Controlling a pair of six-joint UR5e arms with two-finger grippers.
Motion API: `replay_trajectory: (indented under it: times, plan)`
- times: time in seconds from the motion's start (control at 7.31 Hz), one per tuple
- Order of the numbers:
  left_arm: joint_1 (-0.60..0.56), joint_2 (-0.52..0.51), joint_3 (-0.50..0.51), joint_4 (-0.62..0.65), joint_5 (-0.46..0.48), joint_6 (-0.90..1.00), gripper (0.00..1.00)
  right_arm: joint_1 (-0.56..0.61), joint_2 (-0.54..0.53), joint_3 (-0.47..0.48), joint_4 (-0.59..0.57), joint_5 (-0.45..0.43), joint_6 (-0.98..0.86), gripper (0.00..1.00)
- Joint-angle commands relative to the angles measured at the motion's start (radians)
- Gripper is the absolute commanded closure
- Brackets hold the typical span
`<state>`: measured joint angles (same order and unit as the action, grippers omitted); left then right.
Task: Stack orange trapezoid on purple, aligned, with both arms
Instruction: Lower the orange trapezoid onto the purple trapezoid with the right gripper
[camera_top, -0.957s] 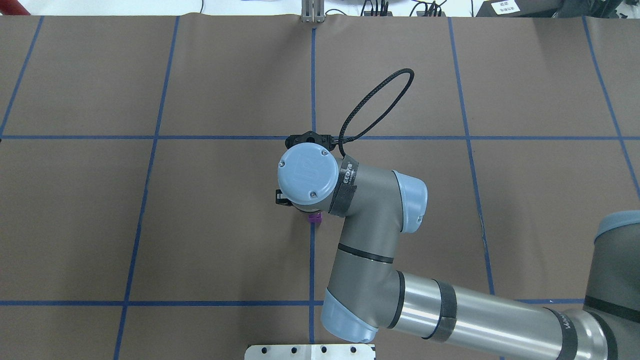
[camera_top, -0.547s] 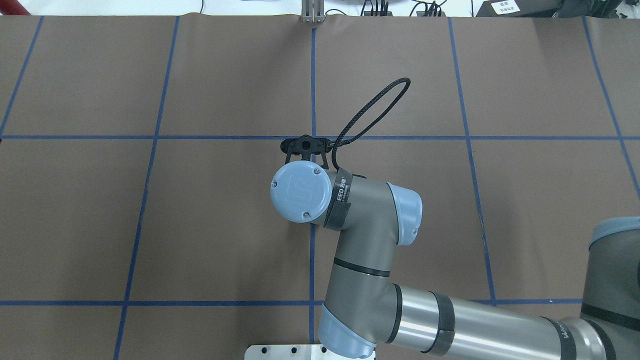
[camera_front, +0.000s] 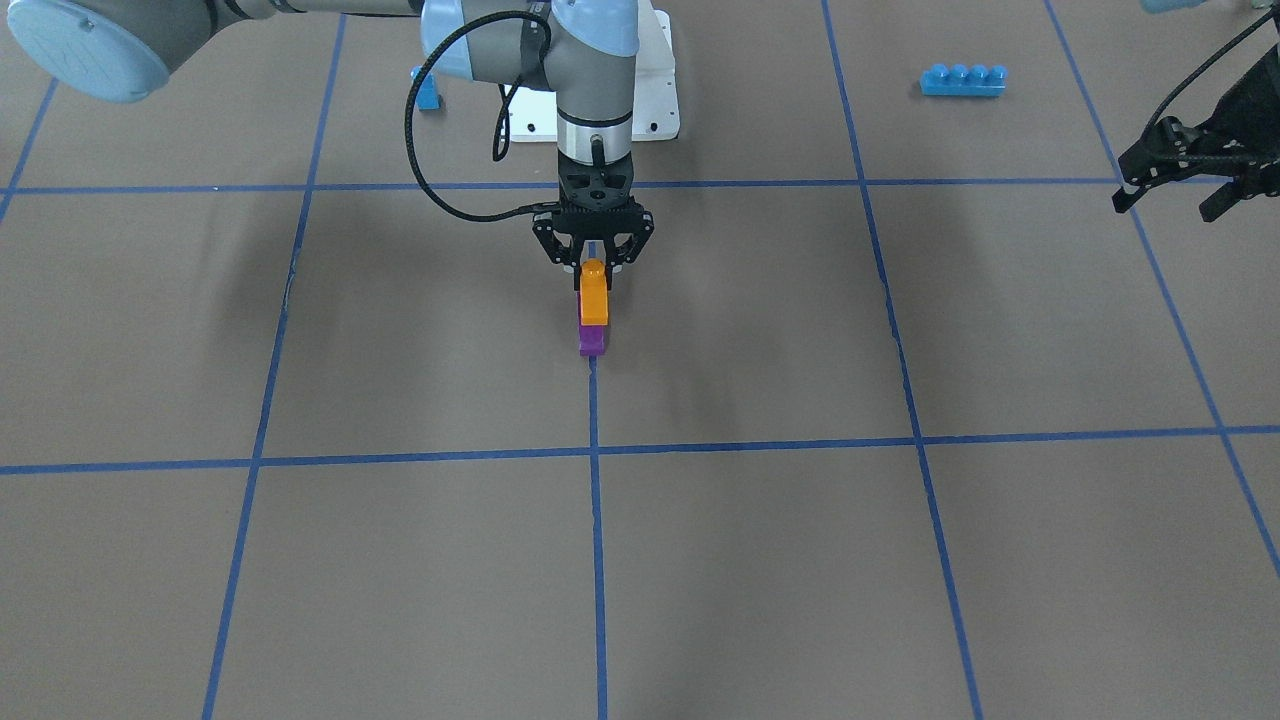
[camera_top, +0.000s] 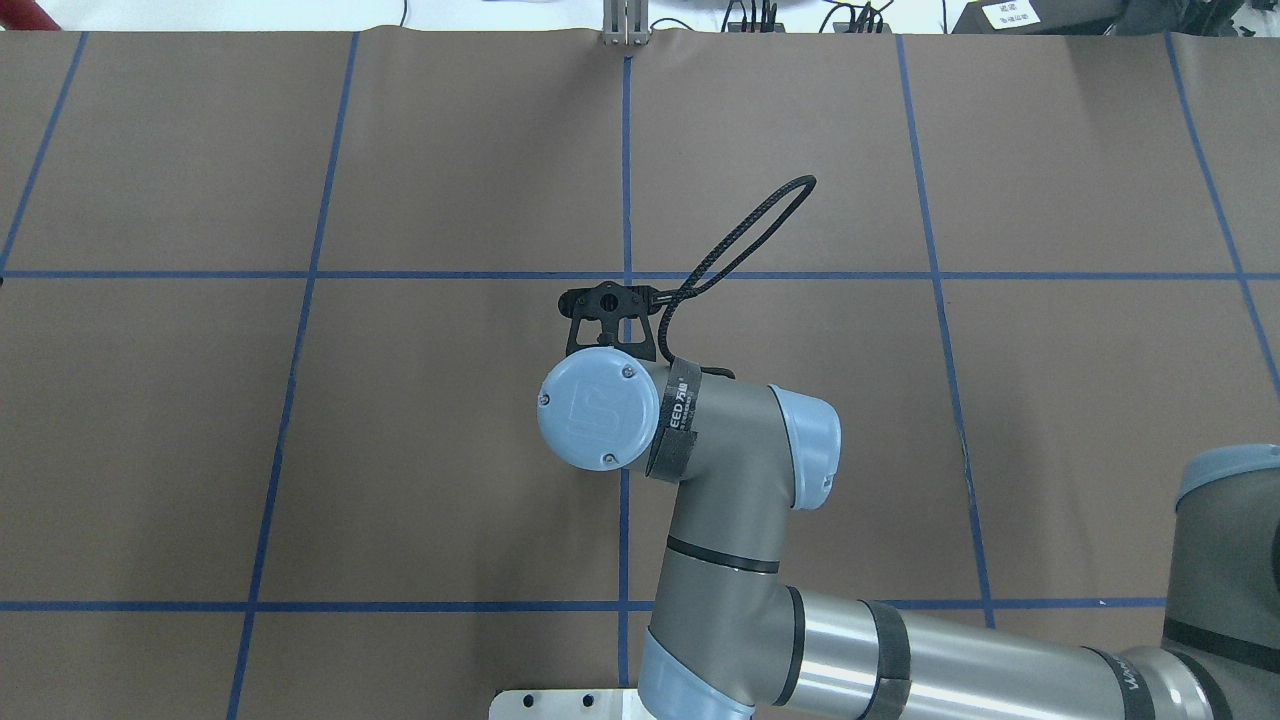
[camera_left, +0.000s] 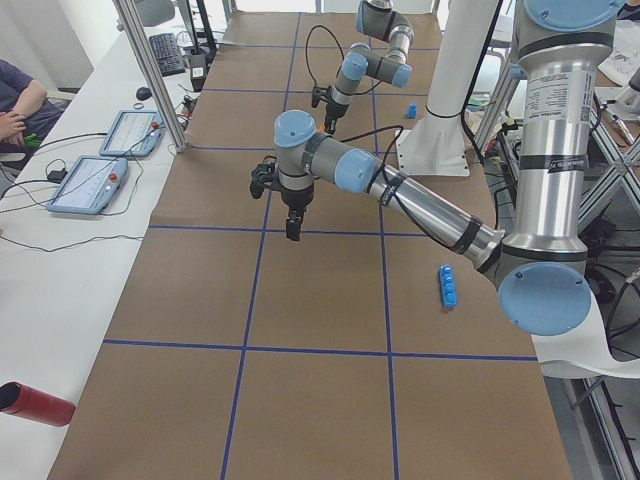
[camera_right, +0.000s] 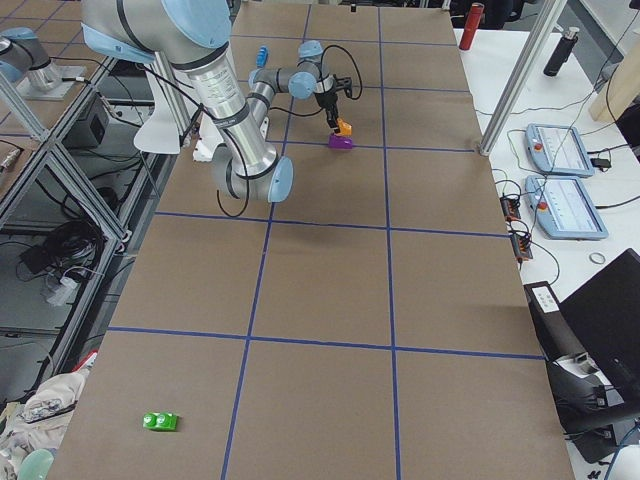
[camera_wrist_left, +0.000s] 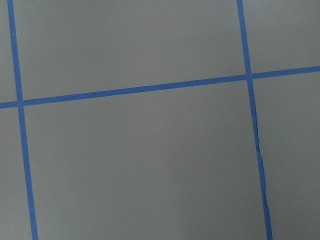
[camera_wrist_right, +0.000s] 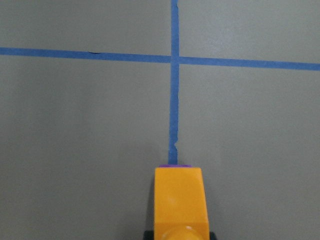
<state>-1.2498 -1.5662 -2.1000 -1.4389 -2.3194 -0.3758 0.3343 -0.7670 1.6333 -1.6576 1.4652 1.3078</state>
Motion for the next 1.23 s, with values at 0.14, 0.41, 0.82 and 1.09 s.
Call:
replay_trajectory:
  times: [0.14,0.41,0.82,1.09]
  plan:
    - [0.0,0.0,0.0,0.0,0.0,0.0,0.0,-0.003,-0.003,0.0,-0.005,0.003,-0.009,1.0]
    - [0.0,0.0,0.0,0.0,0.0,0.0,0.0,-0.004,-0.003,0.002,-0.008,0.007,-0.009,1.0]
    - [0.0,0.0,0.0,-0.005,0.0,-0.002,0.0,-0.008,-0.006,-0.001,-0.007,0.001,-0.01,1.0]
    - [0.001,0.0,0.0,-0.006,0.0,-0.003,0.0,-0.011,-0.006,-0.009,-0.002,-0.002,-0.01,1.0]
